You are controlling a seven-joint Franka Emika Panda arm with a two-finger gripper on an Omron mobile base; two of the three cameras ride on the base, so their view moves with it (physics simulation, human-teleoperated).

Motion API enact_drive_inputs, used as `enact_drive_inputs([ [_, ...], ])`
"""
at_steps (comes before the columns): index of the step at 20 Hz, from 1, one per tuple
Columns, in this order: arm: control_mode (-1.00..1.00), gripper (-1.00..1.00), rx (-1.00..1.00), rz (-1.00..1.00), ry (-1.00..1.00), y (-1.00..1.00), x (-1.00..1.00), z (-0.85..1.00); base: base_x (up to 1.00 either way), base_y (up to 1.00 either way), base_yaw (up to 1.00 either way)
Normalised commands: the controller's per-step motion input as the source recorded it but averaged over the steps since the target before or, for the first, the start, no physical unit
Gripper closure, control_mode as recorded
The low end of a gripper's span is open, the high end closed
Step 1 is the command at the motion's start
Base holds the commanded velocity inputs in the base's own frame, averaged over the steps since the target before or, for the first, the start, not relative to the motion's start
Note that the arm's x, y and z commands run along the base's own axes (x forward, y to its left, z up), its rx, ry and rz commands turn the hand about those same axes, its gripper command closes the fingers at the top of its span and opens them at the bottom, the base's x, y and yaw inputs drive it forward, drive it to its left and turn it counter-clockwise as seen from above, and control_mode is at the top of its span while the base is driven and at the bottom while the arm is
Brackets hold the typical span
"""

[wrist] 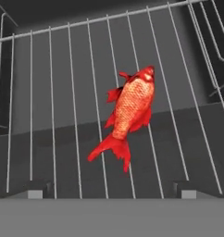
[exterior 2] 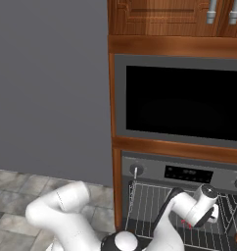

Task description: Take the fish from the oven and place it on the plate on the counter.

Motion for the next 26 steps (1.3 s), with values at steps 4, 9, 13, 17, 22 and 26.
enact_drive_inputs([
  [4, -1.00, -1.00, 0.00, 0.00, 0.00, 0.00, 0.42, -0.36, 0.00, 0.00, 0.00],
  [9, -1.00, -1.00, 0.00, 0.00, 0.00, -0.02, 0.46, -0.26, 0.00, 0.00, 0.00],
  [13, -1.00, -1.00, 0.00, -0.03, 0.00, -0.24, 0.24, -0.29, 0.00, 0.00, 0.00],
  [17, -1.00, -1.00, 0.00, -0.05, 0.00, -0.26, 0.06, -0.28, 0.00, 0.00, 0.00],
  [22, -1.00, -1.00, 0.00, -0.04, 0.00, -0.18, 0.05, -0.26, 0.00, 0.00, 0.00],
  [26, -1.00, -1.00, 0.00, -0.04, 0.00, -0.04, 0.06, -0.11, 0.00, 0.00, 0.00],
])
